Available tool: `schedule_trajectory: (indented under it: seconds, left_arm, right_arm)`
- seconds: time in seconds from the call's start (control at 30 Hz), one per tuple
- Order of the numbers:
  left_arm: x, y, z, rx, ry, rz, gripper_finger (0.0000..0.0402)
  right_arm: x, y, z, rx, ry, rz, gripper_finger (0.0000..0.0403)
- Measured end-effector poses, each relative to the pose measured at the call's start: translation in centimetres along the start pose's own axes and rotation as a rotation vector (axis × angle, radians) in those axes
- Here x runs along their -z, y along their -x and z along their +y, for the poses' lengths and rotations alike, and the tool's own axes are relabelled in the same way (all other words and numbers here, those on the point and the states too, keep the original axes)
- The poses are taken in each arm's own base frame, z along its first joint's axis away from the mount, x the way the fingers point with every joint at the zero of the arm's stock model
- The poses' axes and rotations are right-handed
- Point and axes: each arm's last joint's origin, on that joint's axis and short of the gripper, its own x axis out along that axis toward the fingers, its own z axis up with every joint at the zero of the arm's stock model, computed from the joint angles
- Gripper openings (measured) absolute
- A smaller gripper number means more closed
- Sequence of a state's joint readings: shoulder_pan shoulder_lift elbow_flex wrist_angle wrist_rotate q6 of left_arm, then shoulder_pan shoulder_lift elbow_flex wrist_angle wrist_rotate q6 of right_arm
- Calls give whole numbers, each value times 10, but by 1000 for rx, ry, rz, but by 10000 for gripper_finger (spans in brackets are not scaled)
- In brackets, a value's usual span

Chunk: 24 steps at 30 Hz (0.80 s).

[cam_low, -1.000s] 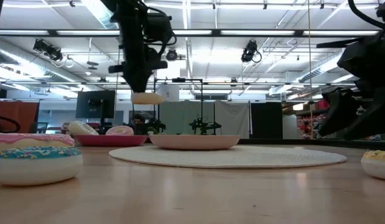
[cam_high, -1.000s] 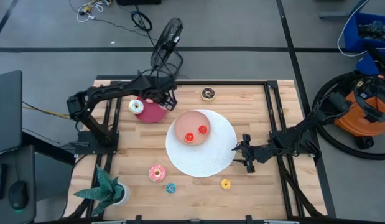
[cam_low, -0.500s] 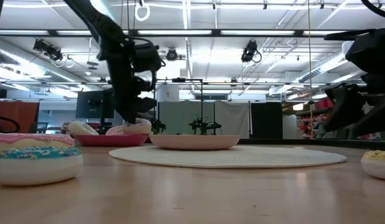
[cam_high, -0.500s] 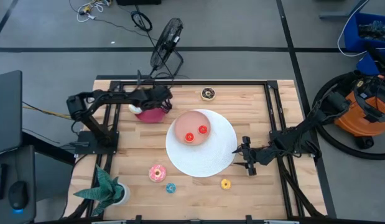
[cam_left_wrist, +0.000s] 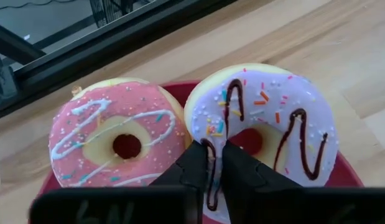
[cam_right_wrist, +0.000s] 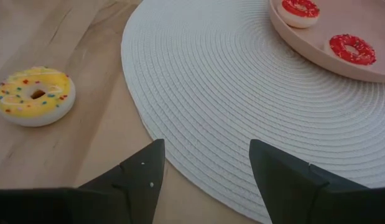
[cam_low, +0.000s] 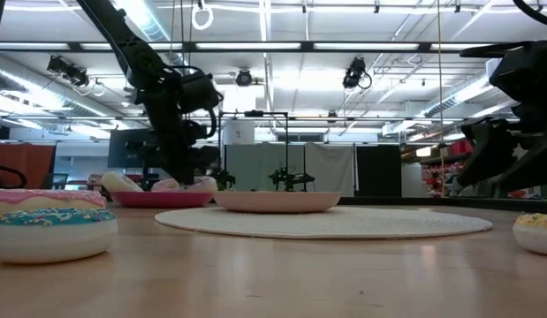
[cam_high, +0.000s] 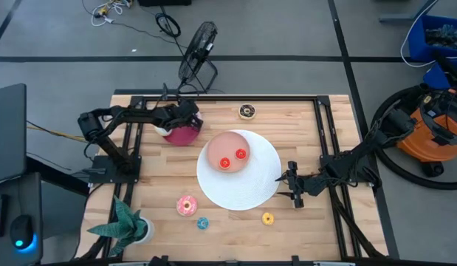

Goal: Pick & Place donuts
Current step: Put the big purple donut on the dark pink plate, then put the small blue donut on the light pink plate

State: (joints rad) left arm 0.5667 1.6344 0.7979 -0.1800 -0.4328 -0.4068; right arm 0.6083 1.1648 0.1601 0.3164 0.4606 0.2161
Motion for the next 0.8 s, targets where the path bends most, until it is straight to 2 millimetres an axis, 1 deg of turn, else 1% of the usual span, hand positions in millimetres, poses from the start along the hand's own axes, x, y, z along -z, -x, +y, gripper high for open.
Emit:
schedule_trajectory:
  seconds: [0.13,0.33,0.47,0.6,0.8]
  left_arm:
    - [-1,0,-2,10,-2,-18,83]
    - [-1,0,-1,9,-5,-15,176]
    - [-1,3,0,1,-16,5,222]
    - [-8,13,2,-8,-35,28,242]
    - [-20,32,5,-16,-29,46,240]
  right_arm:
    - [0,0,0,0,0,0,245]
    - [0,0,0,0,0,0,245]
    - [0,0,0,0,0,0,245]
    - [0,0,0,3,0,-1,245]
    - [0,0,0,3,-2,2,245]
